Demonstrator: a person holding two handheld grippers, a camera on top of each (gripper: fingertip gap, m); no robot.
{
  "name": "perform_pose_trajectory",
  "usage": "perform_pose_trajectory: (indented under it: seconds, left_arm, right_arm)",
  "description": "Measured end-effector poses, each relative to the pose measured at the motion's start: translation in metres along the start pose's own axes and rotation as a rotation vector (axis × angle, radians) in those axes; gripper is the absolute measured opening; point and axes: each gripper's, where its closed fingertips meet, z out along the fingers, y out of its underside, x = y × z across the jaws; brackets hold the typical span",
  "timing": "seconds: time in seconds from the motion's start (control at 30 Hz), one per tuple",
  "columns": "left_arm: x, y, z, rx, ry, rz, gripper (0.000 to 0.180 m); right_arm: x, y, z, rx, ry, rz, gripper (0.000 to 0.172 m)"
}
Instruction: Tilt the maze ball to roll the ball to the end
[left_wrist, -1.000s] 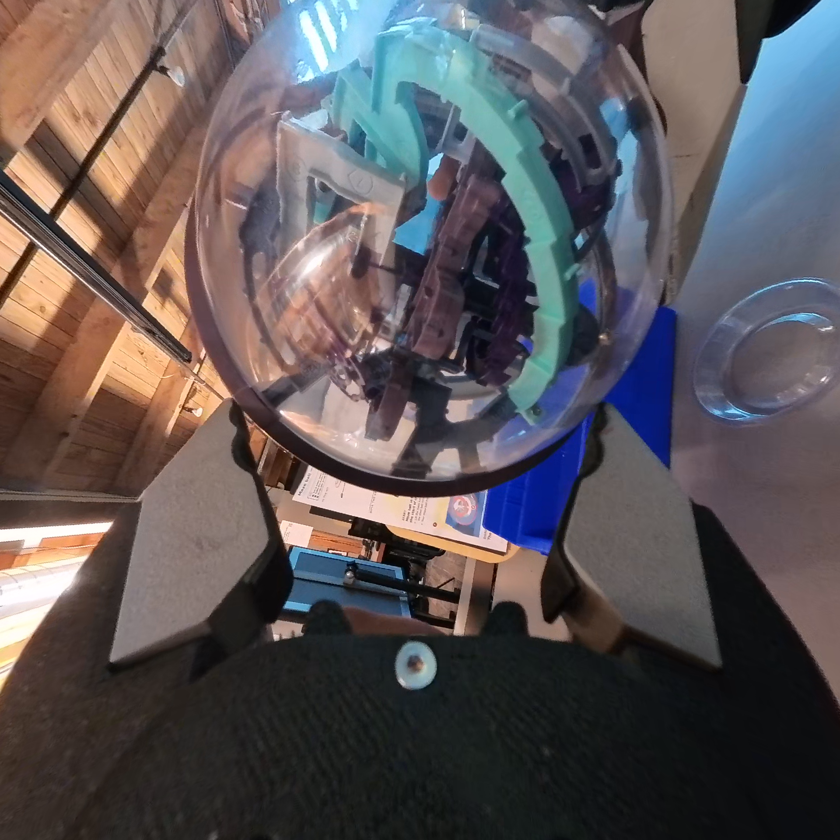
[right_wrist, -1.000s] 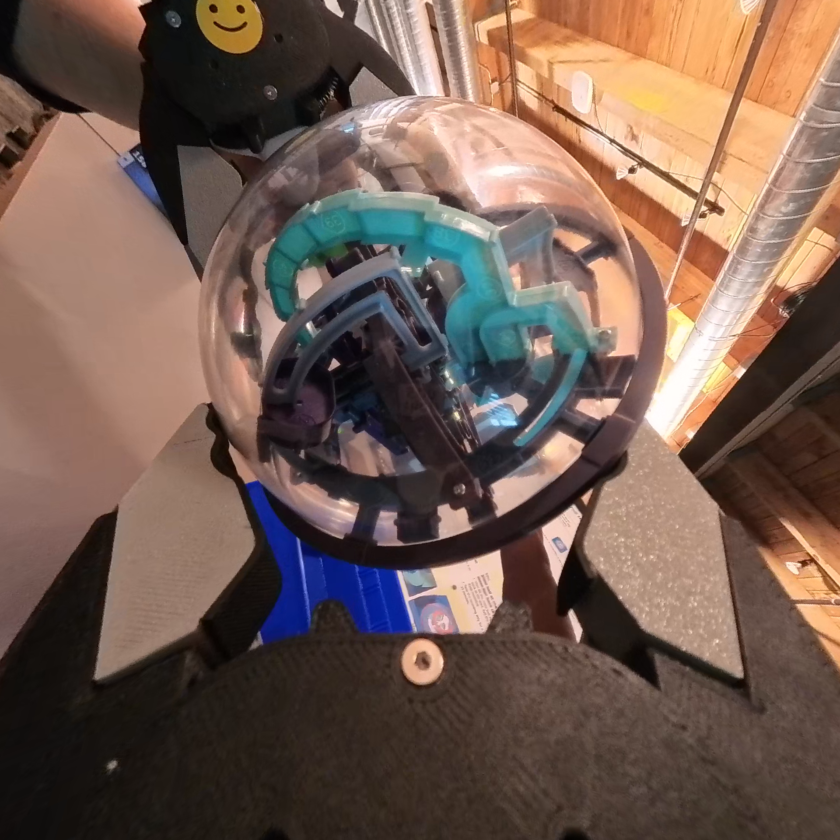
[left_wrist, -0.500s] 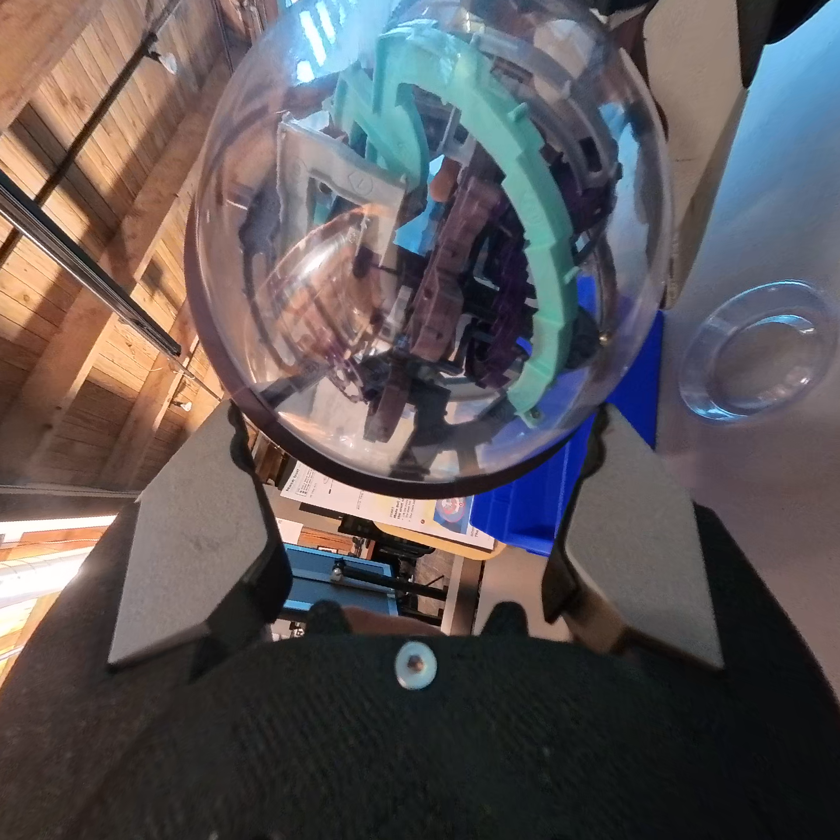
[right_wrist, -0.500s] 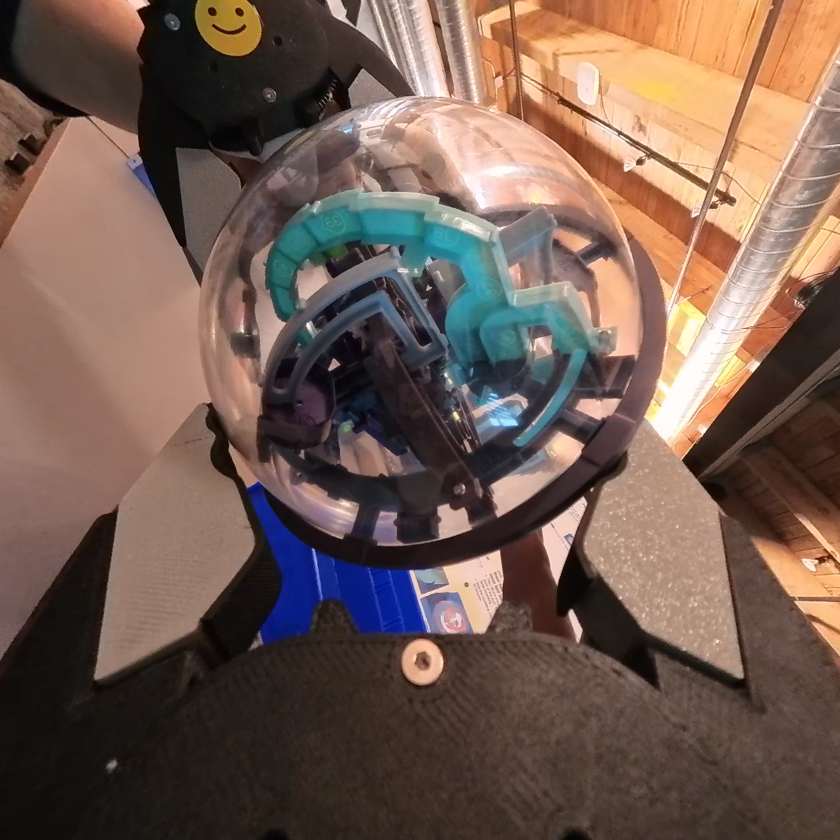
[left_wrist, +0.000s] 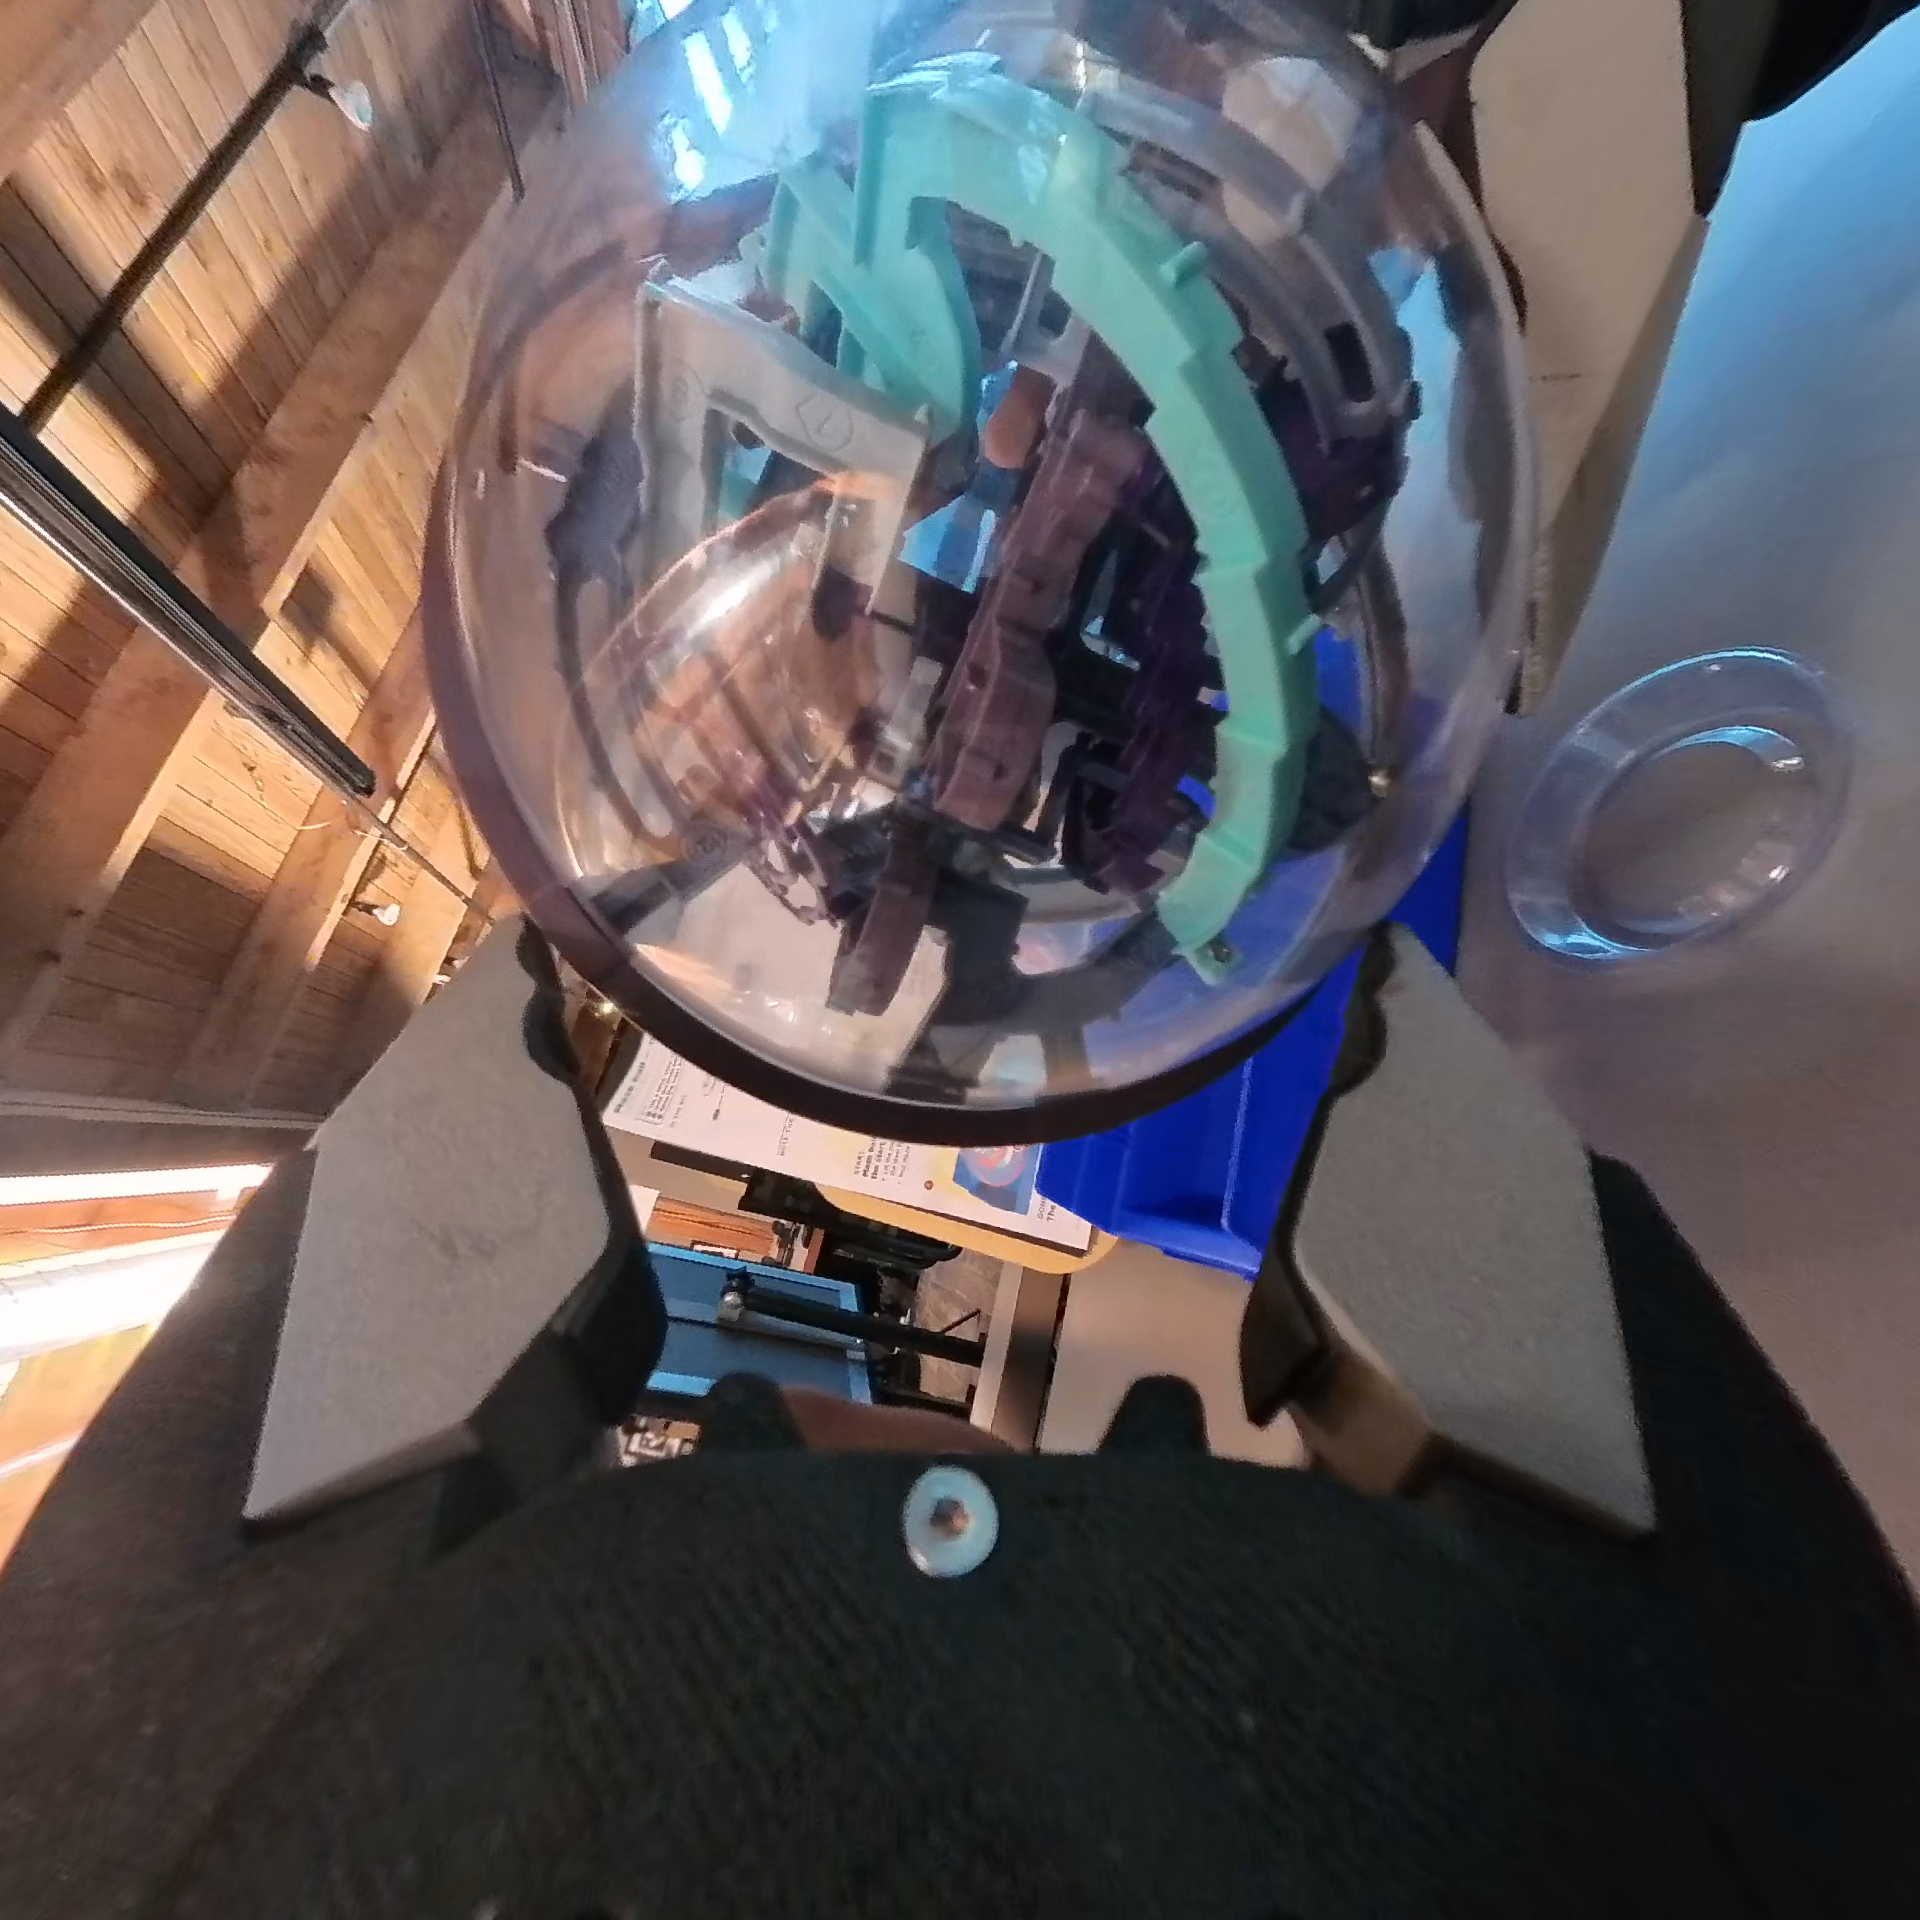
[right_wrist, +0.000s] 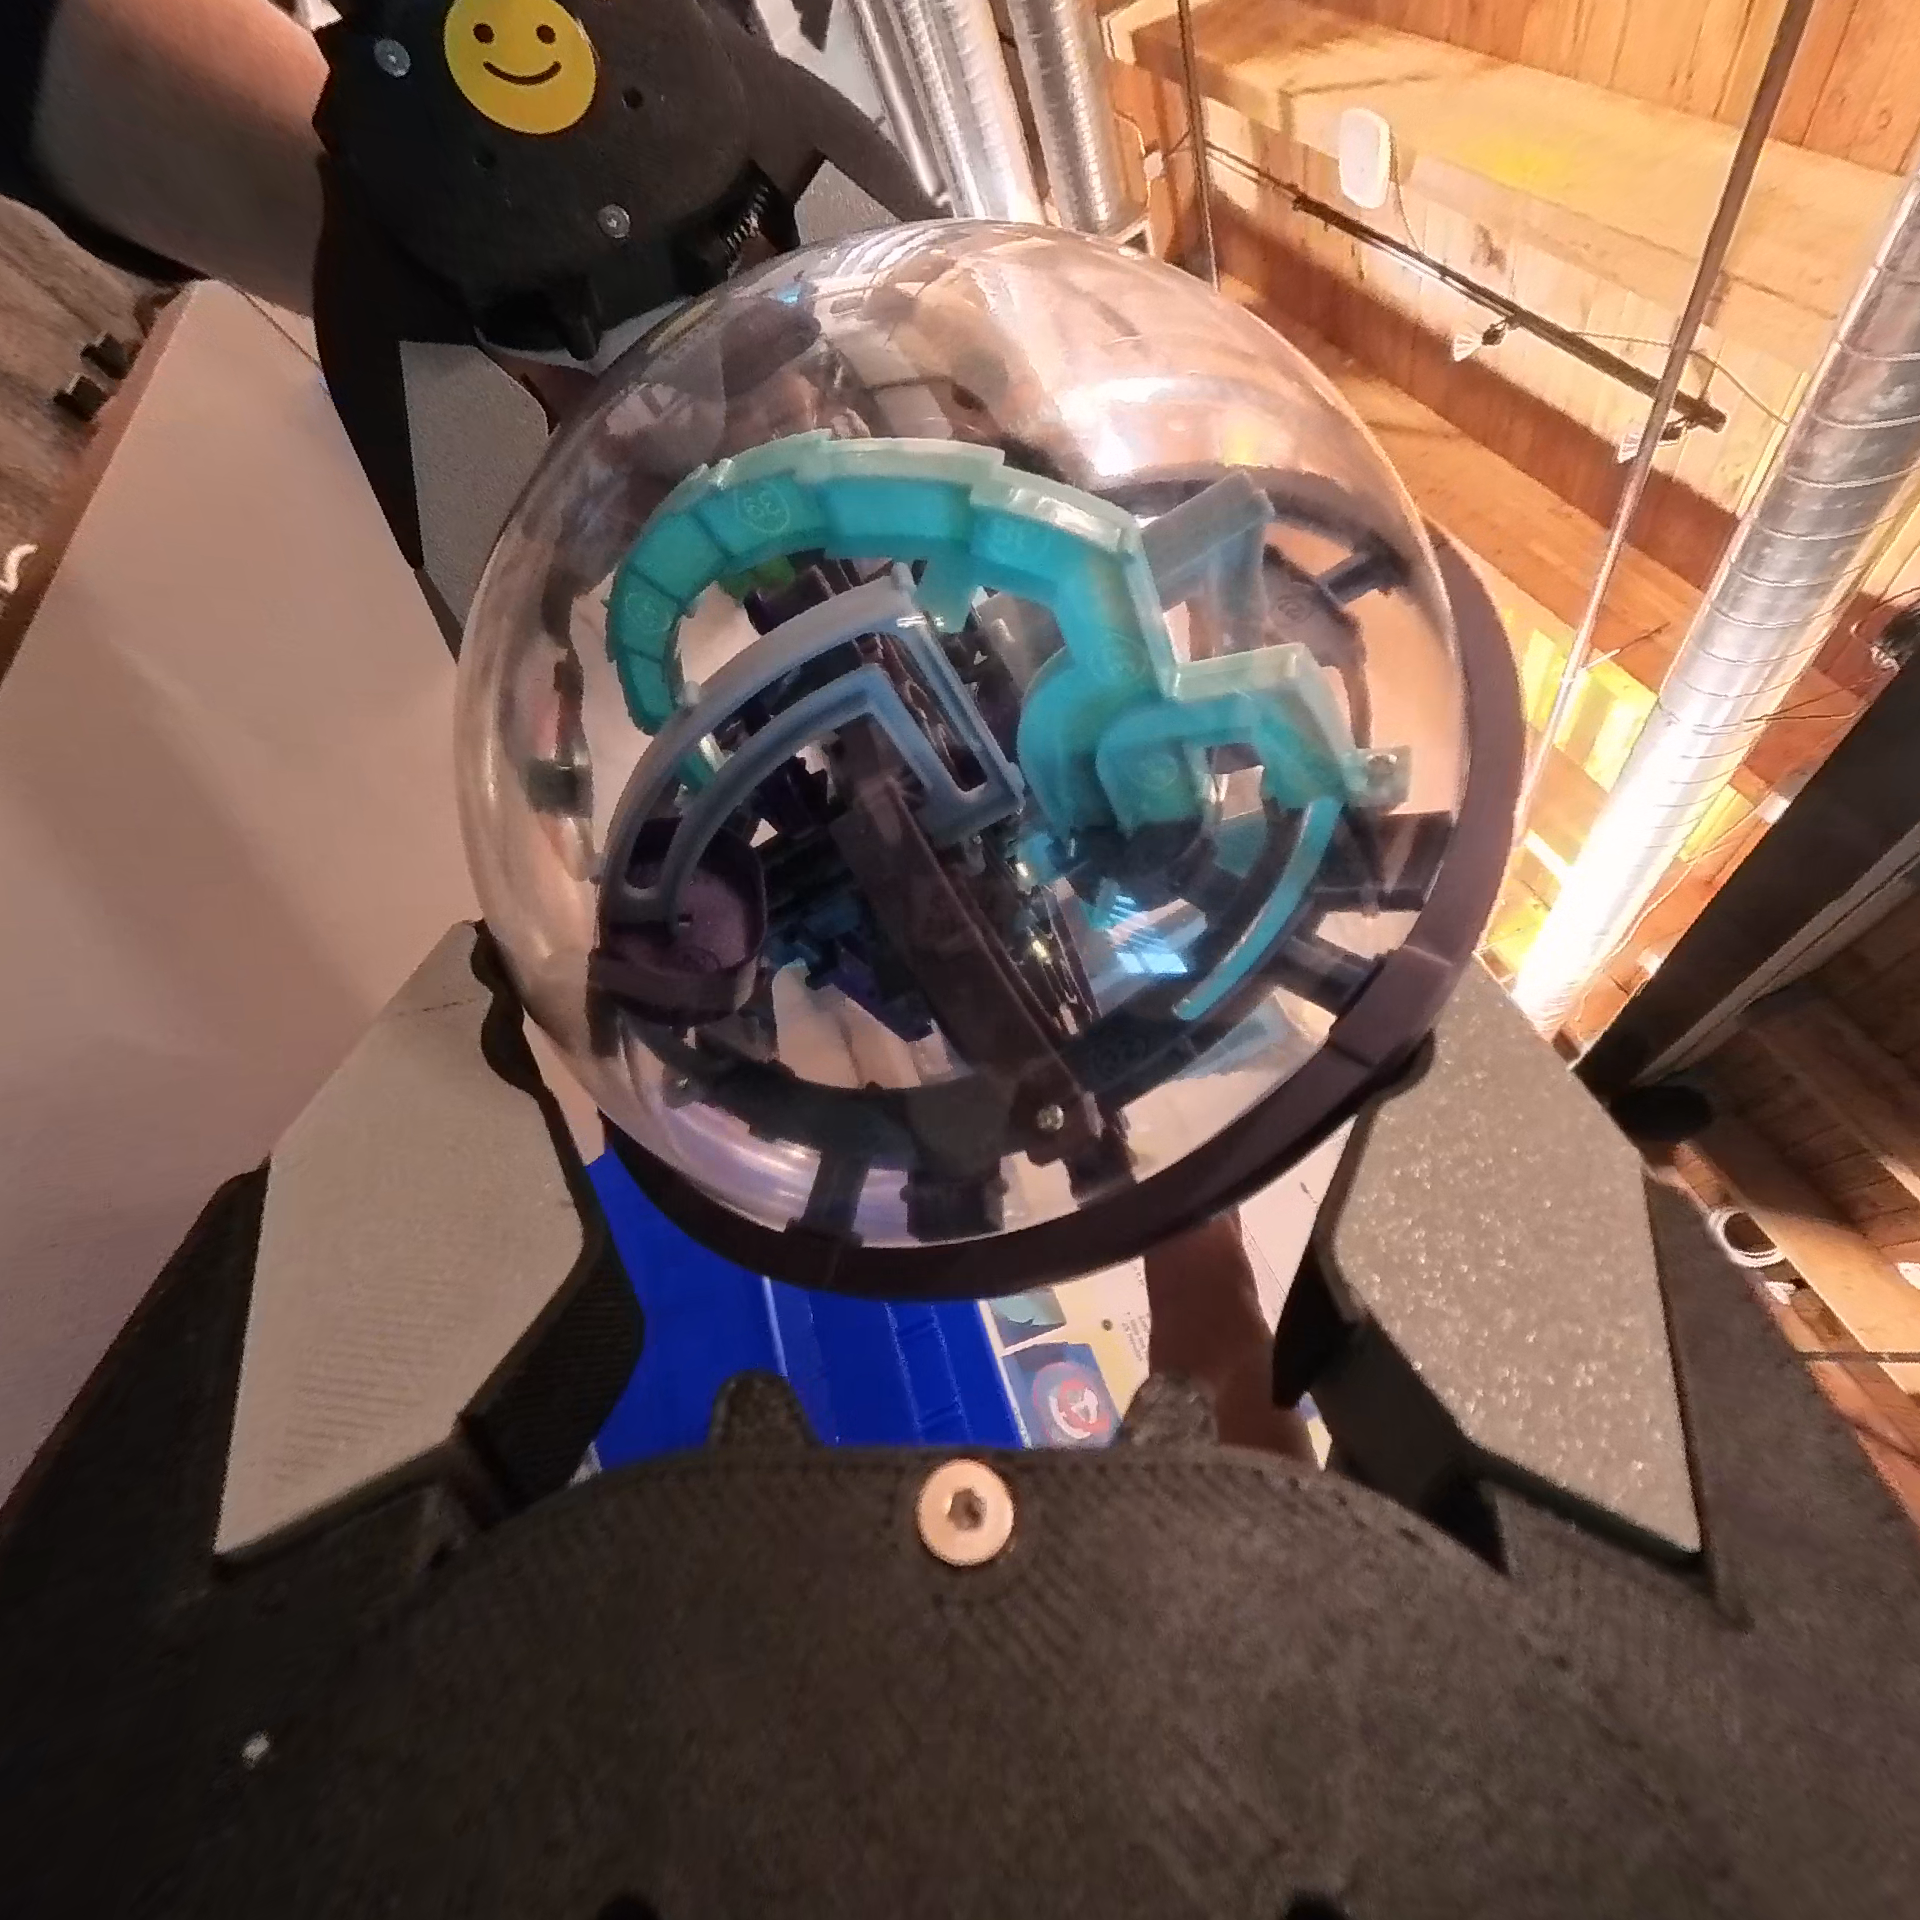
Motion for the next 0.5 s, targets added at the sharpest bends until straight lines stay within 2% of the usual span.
perform_pose_trajectory:
  seconds: [0.03, 0.5]
  left_arm:
    - [0.001, 0.000, 0.000, 0.001, 0.001, -0.004, 0.145]
    - [0.007, -0.011, 0.001, 0.041, 0.019, -0.055, 0.145]
  right_arm:
    - [0.000, 0.000, 0.000, -0.001, -0.003, 0.003, 0.158]
    - [-0.002, 0.001, -0.007, 0.031, -0.056, 0.070, 0.158]
